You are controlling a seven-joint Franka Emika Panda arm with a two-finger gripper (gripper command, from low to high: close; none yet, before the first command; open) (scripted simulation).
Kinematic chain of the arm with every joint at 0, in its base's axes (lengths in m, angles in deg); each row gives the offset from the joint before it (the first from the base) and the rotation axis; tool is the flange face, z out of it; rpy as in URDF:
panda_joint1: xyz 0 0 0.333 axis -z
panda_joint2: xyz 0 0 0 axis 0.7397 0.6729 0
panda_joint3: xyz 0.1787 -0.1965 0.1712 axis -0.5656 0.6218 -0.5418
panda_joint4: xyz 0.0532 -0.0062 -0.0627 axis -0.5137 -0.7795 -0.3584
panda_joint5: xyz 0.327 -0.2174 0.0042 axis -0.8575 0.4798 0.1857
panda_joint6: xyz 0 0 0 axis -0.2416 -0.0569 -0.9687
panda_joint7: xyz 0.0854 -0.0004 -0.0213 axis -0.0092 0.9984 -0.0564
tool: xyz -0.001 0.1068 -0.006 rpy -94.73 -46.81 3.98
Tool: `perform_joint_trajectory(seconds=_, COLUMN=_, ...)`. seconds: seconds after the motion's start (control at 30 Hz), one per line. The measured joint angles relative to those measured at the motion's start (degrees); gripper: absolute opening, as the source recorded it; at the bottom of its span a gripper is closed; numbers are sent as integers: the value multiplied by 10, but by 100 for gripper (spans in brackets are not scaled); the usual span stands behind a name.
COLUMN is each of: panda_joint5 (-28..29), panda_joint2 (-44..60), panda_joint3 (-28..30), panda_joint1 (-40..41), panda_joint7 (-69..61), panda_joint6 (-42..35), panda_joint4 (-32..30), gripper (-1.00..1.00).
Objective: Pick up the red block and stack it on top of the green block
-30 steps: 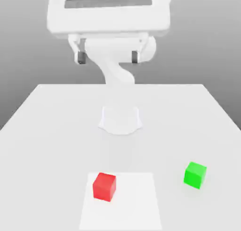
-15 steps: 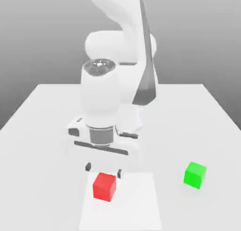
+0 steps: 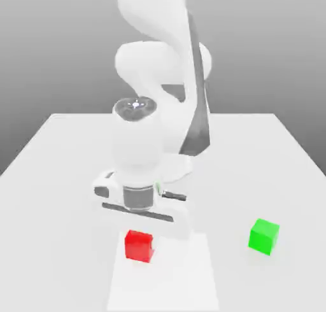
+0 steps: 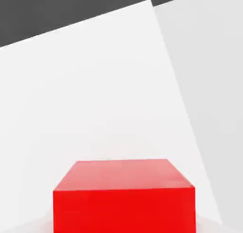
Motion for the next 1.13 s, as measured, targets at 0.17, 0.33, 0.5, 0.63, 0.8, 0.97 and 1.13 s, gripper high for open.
perform_joint_trajectory(seconds=0.17, panda_joint5=-17, panda_joint2=-35, panda_joint3=-32, panda_joint1=-62, panda_joint7=-34, panda_joint6=-32, panda_joint4=0, gripper=-100)
perform_joint_trajectory(seconds=0.33, panda_joint5=-29, panda_joint2=-53, panda_joint3=-59, panda_joint1=-136, panda_joint7=-69, panda_joint6=-50, panda_joint4=2, gripper=-100)
perform_joint_trajectory(seconds=0.5, panda_joint5=-32, panda_joint2=-68, panda_joint3=-88, panda_joint1=-202, panda_joint7=-97, panda_joint6=-67, panda_joint4=5, gripper=-100)
perform_joint_trajectory(seconds=0.63, panda_joint5=-30, panda_joint2=-77, panda_joint3=-115, panda_joint1=-248, panda_joint7=-117, panda_joint6=-80, panda_joint4=7, gripper=-100)
perform_joint_trajectory(seconds=0.8, panda_joint5=-12, panda_joint2=-62, panda_joint3=-137, panda_joint1=-278, panda_joint7=-120, panda_joint6=-70, panda_joint4=11, gripper=-100)
perform_joint_trajectory(seconds=0.97, panda_joint5=30, panda_joint2=1, panda_joint3=-132, panda_joint1=-275, panda_joint7=-91, panda_joint6=-12, panda_joint4=14, gripper=-100)
perform_joint_trajectory(seconds=1.13, panda_joint5=57, panda_joint2=42, panda_joint3=-123, panda_joint1=-280, panda_joint7=-72, panda_joint6=26, panda_joint4=15, gripper=100)
